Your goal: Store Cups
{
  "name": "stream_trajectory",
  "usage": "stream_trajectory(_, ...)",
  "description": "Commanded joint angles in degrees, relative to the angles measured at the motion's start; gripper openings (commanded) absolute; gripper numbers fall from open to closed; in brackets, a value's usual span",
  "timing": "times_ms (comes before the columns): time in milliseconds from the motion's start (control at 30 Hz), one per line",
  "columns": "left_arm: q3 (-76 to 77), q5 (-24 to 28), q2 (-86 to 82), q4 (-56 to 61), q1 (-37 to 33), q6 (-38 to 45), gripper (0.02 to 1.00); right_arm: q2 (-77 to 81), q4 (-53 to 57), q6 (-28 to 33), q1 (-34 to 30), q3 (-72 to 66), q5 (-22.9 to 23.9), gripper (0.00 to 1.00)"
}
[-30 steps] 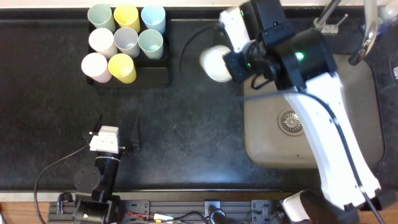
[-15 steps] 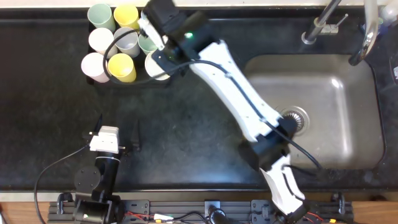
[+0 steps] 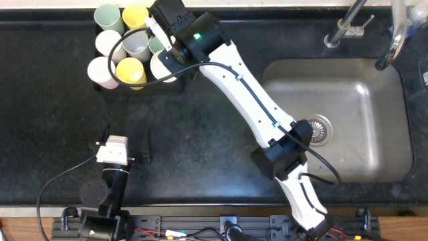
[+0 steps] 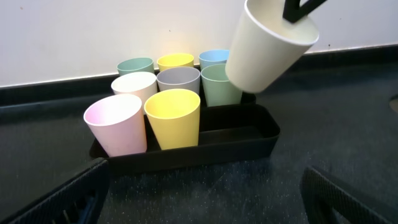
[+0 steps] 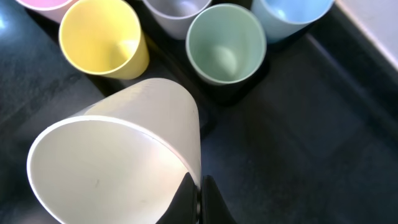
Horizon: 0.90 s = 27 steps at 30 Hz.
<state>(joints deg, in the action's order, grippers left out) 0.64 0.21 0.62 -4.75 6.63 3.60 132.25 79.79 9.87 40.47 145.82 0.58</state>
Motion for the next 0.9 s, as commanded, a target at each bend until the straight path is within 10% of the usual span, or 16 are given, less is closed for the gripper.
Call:
stream_trajectory(33,-0.20,-0.28,-0.46,-0.11,-0.31,1.09,0.998,2.95,0.35,-0.70,0.83,1.51,-1.86,0.042)
stream_trajectory(900,-0.20,-0.31,-0.46,-0.09,-0.31,1.09,0.996,10.27,-0.81,-0.70,-0.81,1.51,-2.08,0.045)
